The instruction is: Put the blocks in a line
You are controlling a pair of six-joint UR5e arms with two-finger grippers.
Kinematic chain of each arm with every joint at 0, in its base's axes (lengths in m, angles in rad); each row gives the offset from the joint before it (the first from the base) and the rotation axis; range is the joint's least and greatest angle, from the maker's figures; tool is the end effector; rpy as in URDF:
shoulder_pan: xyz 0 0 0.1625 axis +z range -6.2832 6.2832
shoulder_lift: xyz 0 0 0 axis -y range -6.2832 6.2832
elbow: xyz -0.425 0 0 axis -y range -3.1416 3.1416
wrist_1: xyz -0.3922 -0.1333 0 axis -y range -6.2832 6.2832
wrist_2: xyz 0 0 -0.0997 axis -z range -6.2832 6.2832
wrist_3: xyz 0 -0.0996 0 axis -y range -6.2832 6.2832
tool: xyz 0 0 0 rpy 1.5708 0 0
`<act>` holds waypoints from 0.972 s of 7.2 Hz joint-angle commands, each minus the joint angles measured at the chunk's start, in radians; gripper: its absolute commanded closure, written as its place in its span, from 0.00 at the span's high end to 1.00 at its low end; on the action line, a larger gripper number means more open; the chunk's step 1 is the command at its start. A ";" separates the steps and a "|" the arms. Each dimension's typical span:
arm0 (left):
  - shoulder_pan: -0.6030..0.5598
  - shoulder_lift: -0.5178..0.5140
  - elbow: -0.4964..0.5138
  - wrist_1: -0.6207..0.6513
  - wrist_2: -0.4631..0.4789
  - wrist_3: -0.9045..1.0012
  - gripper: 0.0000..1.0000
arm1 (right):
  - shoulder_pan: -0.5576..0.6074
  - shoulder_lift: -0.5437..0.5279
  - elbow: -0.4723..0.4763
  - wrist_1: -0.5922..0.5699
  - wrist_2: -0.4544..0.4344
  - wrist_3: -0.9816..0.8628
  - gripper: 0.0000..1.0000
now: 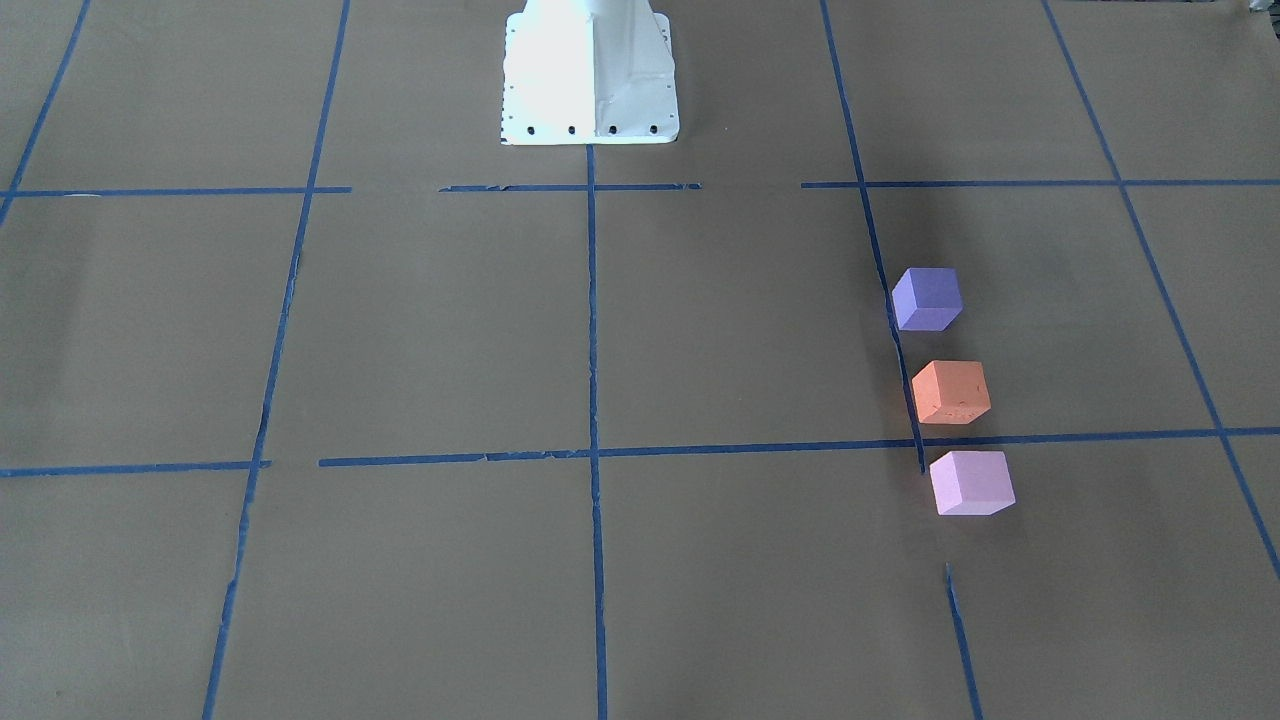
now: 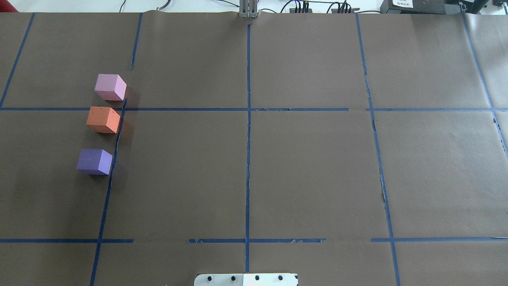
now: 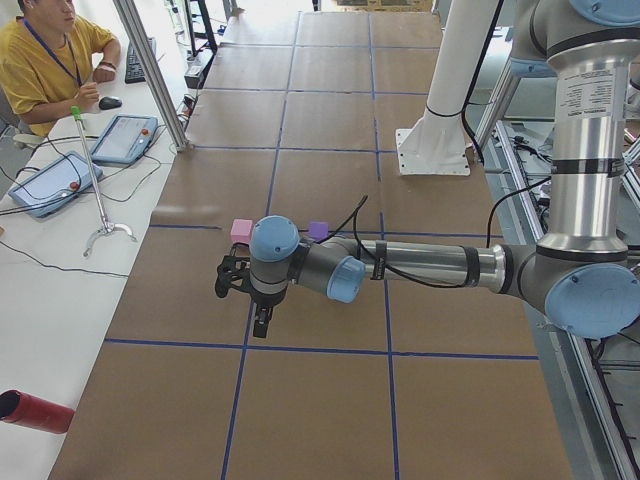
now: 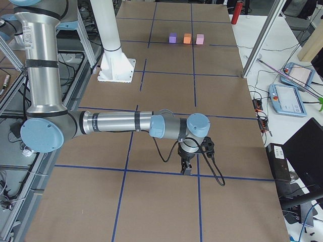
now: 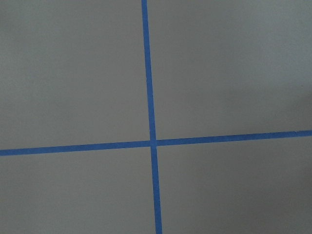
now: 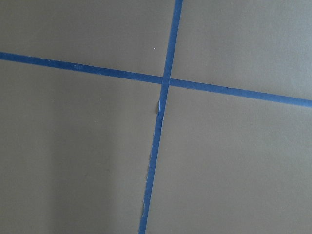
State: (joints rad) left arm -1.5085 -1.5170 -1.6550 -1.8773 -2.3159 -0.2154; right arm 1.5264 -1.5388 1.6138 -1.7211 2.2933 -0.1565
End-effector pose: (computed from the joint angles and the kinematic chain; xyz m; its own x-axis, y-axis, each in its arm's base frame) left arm -0.0353 -0.4906 0.6111 0.7156 0.0619 -0.6958 0.0964 0.9778 0.1862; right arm 0.0452 -0.5010 0.6399 0.7355 -0.1391 0.6631 0.1609 0.9866 0.0285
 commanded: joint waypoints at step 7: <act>0.001 -0.006 -0.012 0.175 0.007 0.303 1.00 | 0.000 0.000 0.000 0.000 0.000 -0.002 1.00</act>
State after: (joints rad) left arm -1.5079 -1.5211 -1.6665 -1.7057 -2.3083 0.0776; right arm 1.5263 -1.5388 1.6137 -1.7211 2.2933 -0.1568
